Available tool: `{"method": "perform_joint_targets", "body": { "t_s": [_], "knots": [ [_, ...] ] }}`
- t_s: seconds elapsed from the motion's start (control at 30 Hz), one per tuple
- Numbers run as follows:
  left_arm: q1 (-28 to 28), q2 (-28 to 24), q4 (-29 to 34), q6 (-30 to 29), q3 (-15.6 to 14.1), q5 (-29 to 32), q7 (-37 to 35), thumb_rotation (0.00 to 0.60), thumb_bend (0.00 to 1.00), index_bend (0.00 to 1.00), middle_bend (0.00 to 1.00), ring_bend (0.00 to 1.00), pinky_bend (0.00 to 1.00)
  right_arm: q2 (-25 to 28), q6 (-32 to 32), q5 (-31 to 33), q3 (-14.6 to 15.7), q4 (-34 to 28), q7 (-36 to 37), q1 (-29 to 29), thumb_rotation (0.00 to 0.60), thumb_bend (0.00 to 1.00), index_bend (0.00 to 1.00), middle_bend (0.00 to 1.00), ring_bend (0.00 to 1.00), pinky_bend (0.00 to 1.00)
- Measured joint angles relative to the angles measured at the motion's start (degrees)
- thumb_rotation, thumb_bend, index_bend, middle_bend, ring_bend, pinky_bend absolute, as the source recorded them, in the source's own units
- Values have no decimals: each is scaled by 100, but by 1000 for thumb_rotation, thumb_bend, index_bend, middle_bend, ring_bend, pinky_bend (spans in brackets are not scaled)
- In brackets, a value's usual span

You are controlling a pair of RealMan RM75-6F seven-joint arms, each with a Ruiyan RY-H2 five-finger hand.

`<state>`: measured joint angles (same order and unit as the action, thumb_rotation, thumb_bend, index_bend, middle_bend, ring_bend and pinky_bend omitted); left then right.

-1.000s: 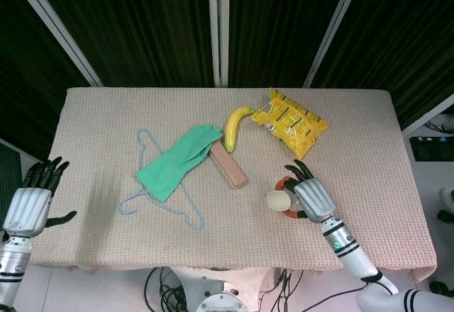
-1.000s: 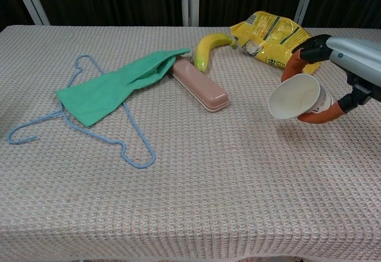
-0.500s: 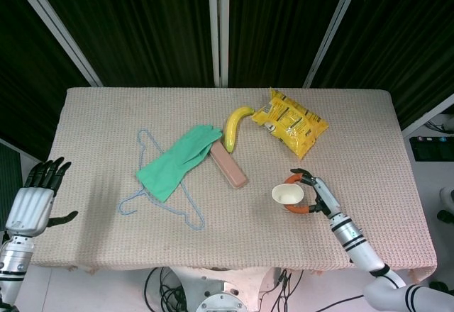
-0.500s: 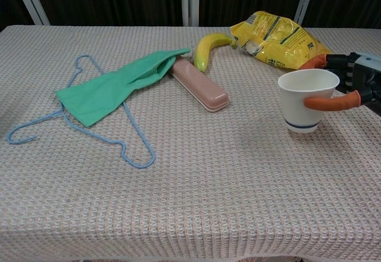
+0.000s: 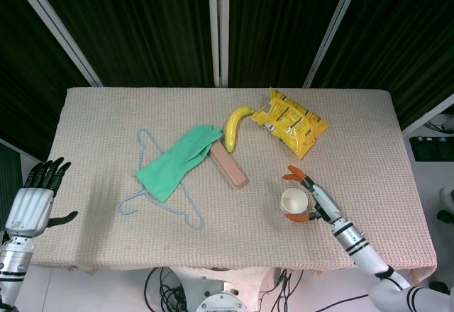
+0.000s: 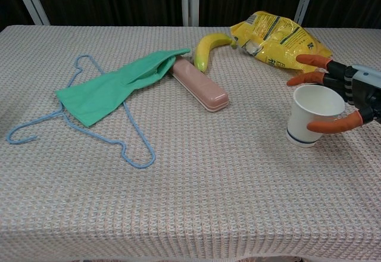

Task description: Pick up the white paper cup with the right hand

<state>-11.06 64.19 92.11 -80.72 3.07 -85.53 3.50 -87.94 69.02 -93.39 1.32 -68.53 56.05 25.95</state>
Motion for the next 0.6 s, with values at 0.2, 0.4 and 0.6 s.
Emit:
{"method": "perform_joint_targets", "body": {
  "t_s": [0.2,0.4,0.6],
  "knots": [
    [13,-18,17,-28,0,-10,-14,600,61,18,0,0,0,252,836,-261,72,-38,-1060,-308,600,0,0,0,0,0],
    [25,-32,14,-49,3,-10,-67,600,62,18,0,0,0,884,1439,-248,109,-449,-2973,-794,600,0,0,0,0,0],
    [37,-61,18,-97,19,-26,-110,600,61,18,0,0,0,1725,1898,389,49,-1609,-5671,-1455,600,0,0,0,0,0]
  ]
}}
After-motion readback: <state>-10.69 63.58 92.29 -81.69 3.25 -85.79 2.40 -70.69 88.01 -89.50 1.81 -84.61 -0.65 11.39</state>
